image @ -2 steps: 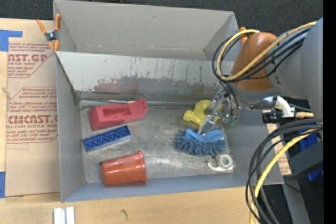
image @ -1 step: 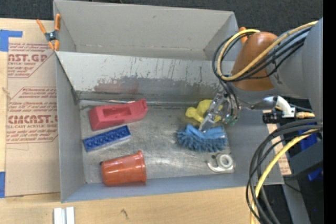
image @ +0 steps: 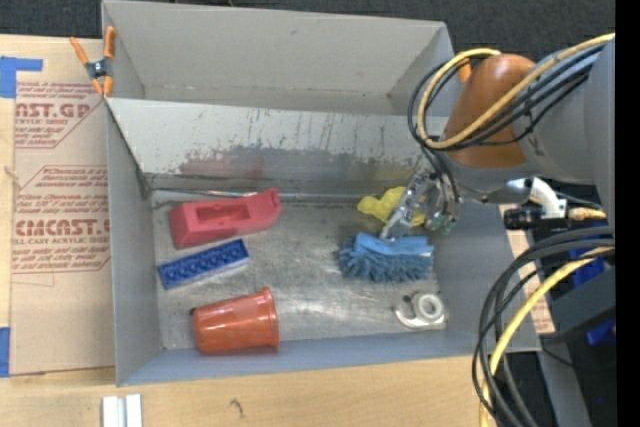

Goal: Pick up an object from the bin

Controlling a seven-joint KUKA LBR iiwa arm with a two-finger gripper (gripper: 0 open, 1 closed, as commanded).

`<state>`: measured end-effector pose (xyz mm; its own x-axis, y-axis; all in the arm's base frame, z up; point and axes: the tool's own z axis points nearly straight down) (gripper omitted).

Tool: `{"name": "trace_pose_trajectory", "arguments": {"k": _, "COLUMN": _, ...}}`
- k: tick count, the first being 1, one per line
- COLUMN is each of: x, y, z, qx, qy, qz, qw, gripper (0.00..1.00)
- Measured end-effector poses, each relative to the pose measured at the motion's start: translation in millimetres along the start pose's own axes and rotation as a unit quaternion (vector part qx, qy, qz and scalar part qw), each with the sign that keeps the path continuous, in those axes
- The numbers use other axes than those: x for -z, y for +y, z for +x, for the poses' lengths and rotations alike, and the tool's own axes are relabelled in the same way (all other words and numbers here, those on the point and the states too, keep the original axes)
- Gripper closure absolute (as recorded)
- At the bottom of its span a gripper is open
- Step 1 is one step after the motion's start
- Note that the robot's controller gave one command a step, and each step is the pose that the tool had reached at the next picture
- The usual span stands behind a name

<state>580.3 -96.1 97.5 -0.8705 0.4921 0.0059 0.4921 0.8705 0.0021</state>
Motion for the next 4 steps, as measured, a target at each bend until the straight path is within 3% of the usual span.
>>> {"name": "trace_pose_trajectory", "arguments": {"k": 4, "x": 57, "y": 0, "z": -1.0, "qx": 0.0, "qy": -0.0045, "qz": 0.0, "qw": 1.0, "gripper": 1.0}}
